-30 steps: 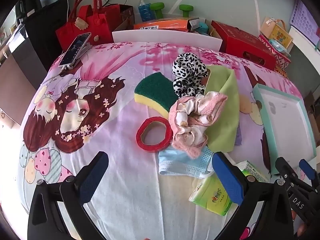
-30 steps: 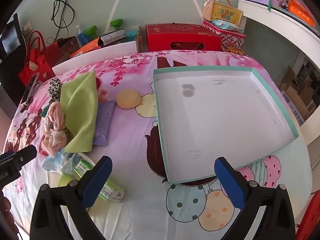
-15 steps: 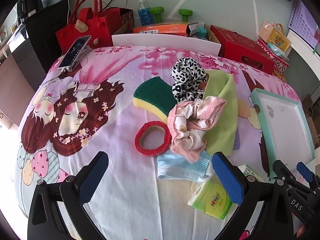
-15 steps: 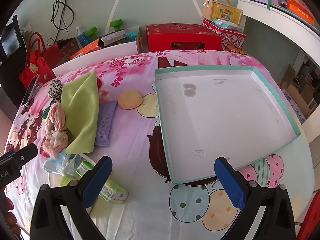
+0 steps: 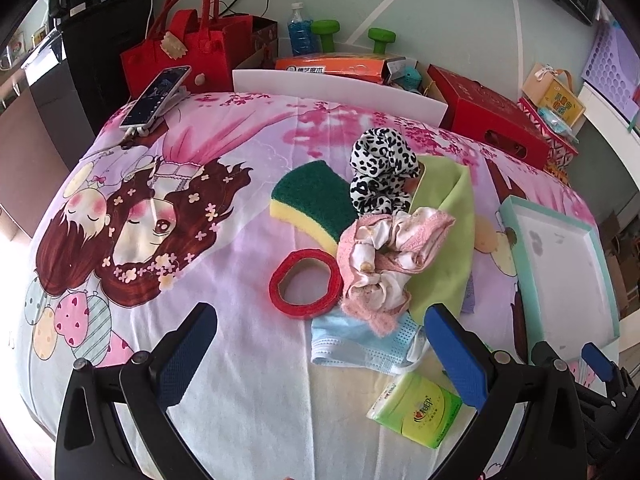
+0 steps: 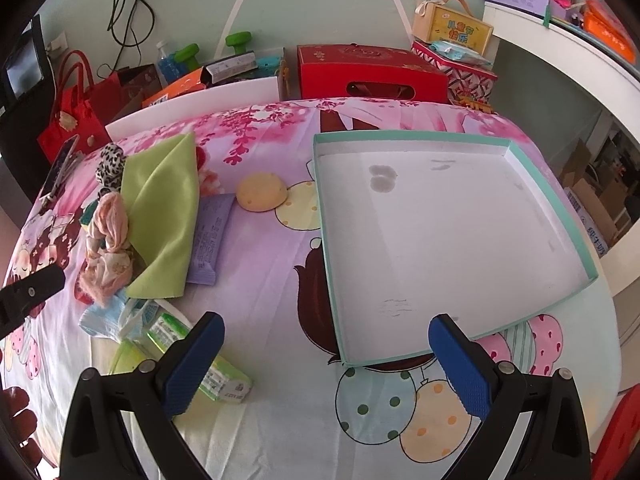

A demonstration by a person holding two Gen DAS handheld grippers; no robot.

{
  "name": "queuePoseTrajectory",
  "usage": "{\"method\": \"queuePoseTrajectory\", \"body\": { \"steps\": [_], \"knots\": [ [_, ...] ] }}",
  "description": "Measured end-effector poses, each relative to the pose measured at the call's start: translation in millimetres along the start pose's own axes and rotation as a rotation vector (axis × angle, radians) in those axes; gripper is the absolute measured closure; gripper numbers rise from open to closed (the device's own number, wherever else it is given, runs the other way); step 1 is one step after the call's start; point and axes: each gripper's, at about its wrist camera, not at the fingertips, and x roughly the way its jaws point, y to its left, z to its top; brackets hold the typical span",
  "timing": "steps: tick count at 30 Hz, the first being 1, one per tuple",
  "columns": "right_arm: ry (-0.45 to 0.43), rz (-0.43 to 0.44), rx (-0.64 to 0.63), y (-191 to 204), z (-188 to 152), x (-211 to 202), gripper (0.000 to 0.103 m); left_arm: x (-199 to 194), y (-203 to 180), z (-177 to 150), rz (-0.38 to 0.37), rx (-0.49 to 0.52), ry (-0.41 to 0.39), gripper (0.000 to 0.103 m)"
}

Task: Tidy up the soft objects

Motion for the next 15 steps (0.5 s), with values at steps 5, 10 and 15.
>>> {"method": "queuePoseTrajectory", "body": {
  "steps": [5,10,15],
  "knots": [
    [0.004,-0.001,-0.010,1.7,0.1,0.0,0.000,2.8,-0.9,-0.2,0.004,0.010,0.020,0.000],
    [0.010,-0.002,-0.014,2.5,0.3,0.5,0.000,4.5,-2.5,-2.0,0.025,0.037,0.035,0.000],
    [0.012,-0.002,-0.018,3.1,-0.2,0.4,0.000,5.8,-0.7,-2.3,0.051,0.044,0.043,0.000]
  ]
}}
